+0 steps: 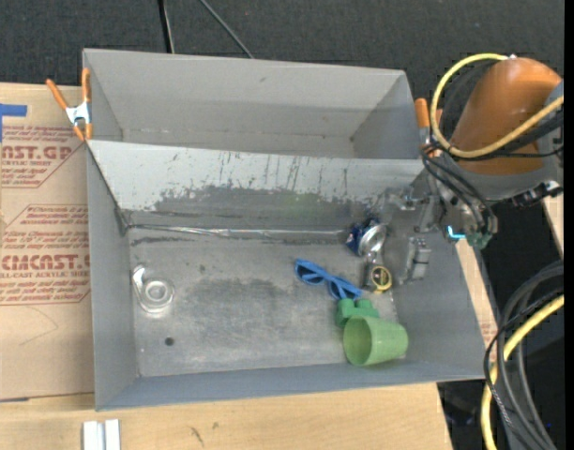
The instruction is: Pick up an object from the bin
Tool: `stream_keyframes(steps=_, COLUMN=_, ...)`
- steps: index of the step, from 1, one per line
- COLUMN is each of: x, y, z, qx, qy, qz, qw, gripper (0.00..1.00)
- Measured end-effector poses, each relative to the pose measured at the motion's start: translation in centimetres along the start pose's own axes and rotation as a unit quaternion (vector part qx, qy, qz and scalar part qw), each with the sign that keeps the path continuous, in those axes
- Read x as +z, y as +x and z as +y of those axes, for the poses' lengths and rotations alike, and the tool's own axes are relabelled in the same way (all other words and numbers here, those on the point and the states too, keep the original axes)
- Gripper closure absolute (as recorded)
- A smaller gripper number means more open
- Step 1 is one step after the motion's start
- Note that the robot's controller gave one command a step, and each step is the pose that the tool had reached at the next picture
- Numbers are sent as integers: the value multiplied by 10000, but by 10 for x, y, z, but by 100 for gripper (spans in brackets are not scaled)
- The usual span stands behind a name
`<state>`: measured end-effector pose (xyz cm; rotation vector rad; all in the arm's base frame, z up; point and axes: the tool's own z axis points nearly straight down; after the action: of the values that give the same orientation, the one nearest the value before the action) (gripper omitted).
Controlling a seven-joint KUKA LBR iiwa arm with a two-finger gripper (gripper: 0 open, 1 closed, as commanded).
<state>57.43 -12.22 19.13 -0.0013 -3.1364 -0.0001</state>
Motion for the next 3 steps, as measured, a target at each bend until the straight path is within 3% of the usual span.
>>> stream_keyframes(steps=1, x=123, y=27, z=14, qx=-2657, qy=5, qz=-39, qw=9640, gripper=0)
stream_keyframes(steps=2, x=117, y=39, z=71, qx=-1656, qy=-9, qz=-38, qw=9862, gripper=0)
stream_keyframes(steps=3, x=121, y=33, z=79, qx=-2469, qy=8, qz=-40, qw=9690, gripper=0)
